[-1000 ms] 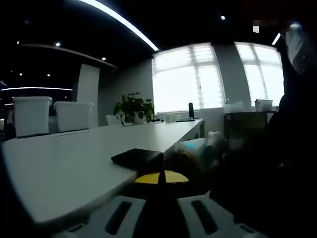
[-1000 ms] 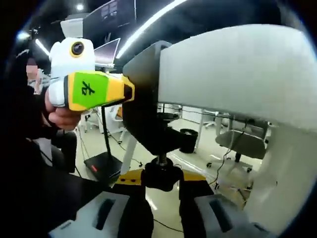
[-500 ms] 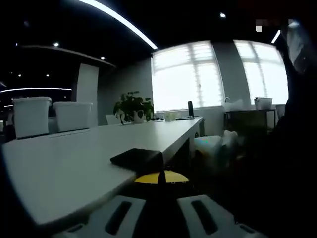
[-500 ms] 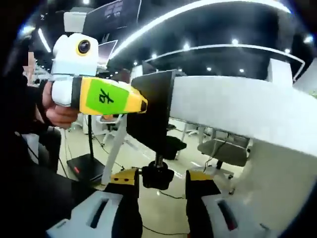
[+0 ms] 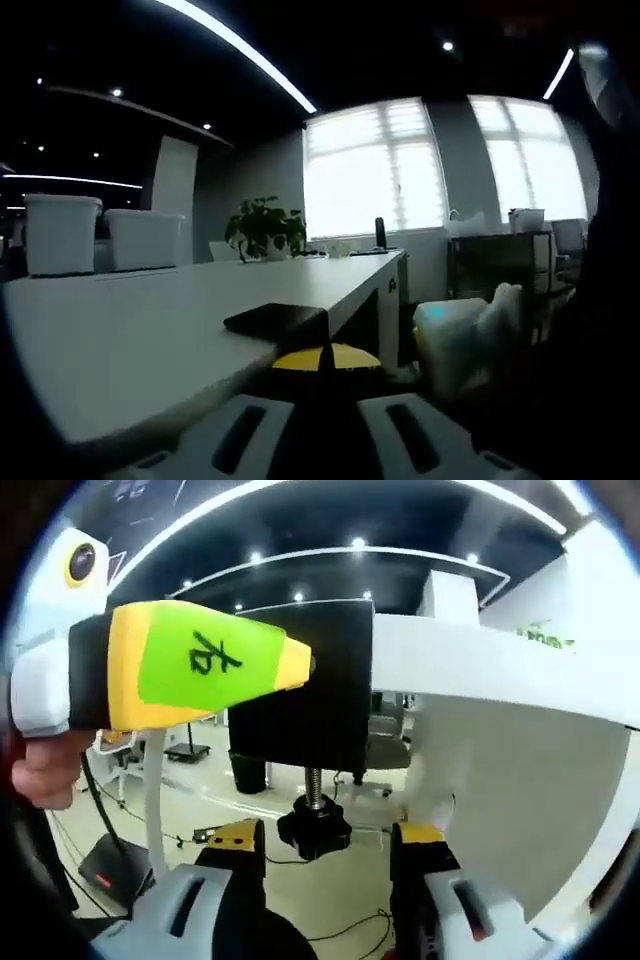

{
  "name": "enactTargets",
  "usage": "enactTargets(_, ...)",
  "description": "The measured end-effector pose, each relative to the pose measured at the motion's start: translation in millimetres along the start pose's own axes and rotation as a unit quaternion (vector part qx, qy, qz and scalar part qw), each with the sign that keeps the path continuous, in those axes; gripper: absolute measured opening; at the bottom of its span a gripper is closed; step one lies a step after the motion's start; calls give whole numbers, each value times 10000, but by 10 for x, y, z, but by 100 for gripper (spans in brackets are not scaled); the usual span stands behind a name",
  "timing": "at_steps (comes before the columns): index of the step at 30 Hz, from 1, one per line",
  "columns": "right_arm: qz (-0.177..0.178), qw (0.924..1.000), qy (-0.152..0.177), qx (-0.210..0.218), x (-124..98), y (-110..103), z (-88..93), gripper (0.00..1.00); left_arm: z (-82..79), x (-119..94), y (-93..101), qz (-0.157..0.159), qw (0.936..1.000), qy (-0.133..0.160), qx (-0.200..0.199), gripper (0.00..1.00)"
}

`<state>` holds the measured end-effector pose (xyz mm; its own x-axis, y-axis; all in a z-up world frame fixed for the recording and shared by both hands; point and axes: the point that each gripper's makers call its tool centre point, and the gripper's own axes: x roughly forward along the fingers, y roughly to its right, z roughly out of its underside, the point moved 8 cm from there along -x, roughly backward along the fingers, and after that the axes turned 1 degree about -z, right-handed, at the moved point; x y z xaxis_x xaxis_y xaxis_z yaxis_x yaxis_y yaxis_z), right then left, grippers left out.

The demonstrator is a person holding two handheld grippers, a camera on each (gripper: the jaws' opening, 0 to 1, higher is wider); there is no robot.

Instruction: Clamp the fixed fixture on the desktop, loosen the retaining clip, secure it to the edge of the desk, and tighten the retaining clip.

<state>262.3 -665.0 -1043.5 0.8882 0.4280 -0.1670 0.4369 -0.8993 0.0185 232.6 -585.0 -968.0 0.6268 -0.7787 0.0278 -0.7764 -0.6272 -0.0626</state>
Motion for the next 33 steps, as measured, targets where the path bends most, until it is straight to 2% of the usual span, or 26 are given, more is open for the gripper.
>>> enactTargets(1, 46, 9998, 107, -136, 3, -23, -12, 42, 1, 1, 0, 17, 10000, -29, 73, 1)
enactTargets(2, 123, 9989, 67, -454, 9, -27, -4, 43, 2, 0, -1, 33, 9999, -50, 104, 1)
enactTargets(3, 184, 9982, 72, -560, 24, -25, -7, 42, 3, 0, -4, 40, 9999, -53, 105, 1)
enactTargets(4, 213, 9988, 91, -440, 20, -33, -17, 40, 7, -4, -9, 41, 10000, -36, 64, 1)
enactTargets(5, 262, 9991, 51, -342, 26, -26, -15, 29, 10, -6, -14, 38, 10000, -34, 40, 1)
enactTargets(6, 256, 9991, 32, -331, 14, -27, -22, 26, 10, -6, -14, 37, 10000, -34, 36, 1)
enactTargets(10, 248, 9995, 53, -170, -26, -29, -35, 25, 10, -7, -22, 44, 10000, -38, 54, 1)
enactTargets(13, 110, 9996, 40, -273, -21, -3, -40, 24, 9, -6, -25, 49, 9999, -49, 83, 1)
enactTargets(15, -152, 9997, 32, -176, -22, 4, -41, 24, 8, -7, -29, 55, 9999, -59, 94, 1)
enactTargets(20, -914, 9937, 58, -648, -3, 93, -33, 23, 8, -11, -21, 26, 10000, -6, 35, 1)
enactTargets(22, -1186, 9905, 28, -690, 3, 125, -38, 23, 5, -9, -23, 7, 10000, -13, -48, 1)
enactTargets(25, -1685, 9826, 54, -778, 63, 149, -54, 23, -9, 5, -3, -50, 9999, -145, 45, 1)
enactTargets(26, -1843, 9785, 121, -923, 132, 179, -62, 23, -10, 6, 3, -64, 9998, -181, 83, 1)
enactTargets(28, -2253, 9704, 141, -859, 163, 215, -70, 23, -23, 15, 20, -128, 9992, -268, 256, 1)
enactTargets(30, -2484, 9606, 318, -1205, 182, 257, -81, 24, -16, 12, 12, -169, 9991, -299, 236, 1)
enactTargets(33, -2782, 9526, 348, -1178, 202, 272, -63, 23, -17, 7, -2, -200, 9990, -334, 208, 1)
